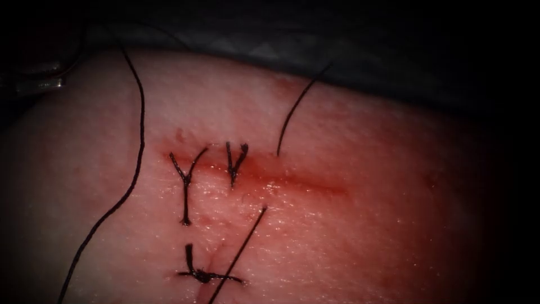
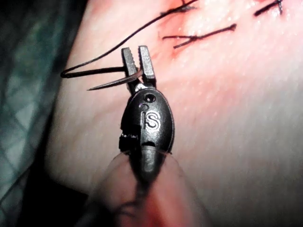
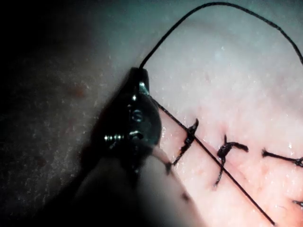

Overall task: Wound Closure
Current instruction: Pull the suture through the wound until a short tail remains above

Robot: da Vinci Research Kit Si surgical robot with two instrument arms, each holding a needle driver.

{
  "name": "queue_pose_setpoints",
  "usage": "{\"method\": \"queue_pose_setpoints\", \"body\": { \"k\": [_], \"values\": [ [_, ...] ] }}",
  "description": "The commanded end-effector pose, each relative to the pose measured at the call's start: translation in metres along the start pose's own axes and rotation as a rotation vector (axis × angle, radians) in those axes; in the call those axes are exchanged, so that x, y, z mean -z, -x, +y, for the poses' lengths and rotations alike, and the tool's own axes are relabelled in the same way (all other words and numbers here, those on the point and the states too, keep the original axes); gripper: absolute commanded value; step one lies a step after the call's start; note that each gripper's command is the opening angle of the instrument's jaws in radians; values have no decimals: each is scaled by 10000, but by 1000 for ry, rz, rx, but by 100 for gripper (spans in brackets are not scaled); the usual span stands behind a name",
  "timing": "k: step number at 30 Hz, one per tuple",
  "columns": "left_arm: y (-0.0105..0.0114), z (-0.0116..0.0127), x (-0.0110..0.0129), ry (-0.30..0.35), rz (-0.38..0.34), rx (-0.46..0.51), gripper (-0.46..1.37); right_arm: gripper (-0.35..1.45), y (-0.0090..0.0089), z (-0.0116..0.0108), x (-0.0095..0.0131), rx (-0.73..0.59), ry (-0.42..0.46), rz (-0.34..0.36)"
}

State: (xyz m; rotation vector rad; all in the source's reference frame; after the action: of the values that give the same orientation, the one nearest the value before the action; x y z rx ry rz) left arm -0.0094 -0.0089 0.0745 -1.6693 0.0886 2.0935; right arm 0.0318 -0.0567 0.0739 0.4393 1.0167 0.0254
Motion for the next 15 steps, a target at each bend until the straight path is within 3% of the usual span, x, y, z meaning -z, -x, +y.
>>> {"method": "queue_pose_setpoints", "body": {
  "k": [1, 5, 6, 7, 9, 10, 11, 12, 15],
  "values": [
    [-1, 0, 0, 10, 1, 0, -35, -35, 0, 1, 1, -2, 2, 1],
    [0, -2, 0, 10, 1, 0, -35, -33, 1, 6, 5, -6, -9, 8],
    [1, -2, 0, 10, 1, 0, -35, 7, 0, 8, 8, -2, -8, 12],
    [1, -3, 0, 10, 1, 0, -35, 33, -1, 8, 12, -3, -9, 25],
    [2, -5, 1, 11, 1, 0, -35, 62, -2, 9, 18, 2, 5, 32],
    [2, -5, 1, 9, -1, 0, -35, 98, -2, 10, 22, 18, 22, 32],
    [3, -6, 2, 10, 0, 0, -35, 115, -2, 11, 28, 20, 46, 26],
    [3, -7, 3, 5, -3, -6, -35, 126, -2, 12, 35, 16, 68, 24],
    [4, -12, 7, -4, -11, -16, -35, 137, 0, 11, 62, 6, 106, 17]
  ]
}}
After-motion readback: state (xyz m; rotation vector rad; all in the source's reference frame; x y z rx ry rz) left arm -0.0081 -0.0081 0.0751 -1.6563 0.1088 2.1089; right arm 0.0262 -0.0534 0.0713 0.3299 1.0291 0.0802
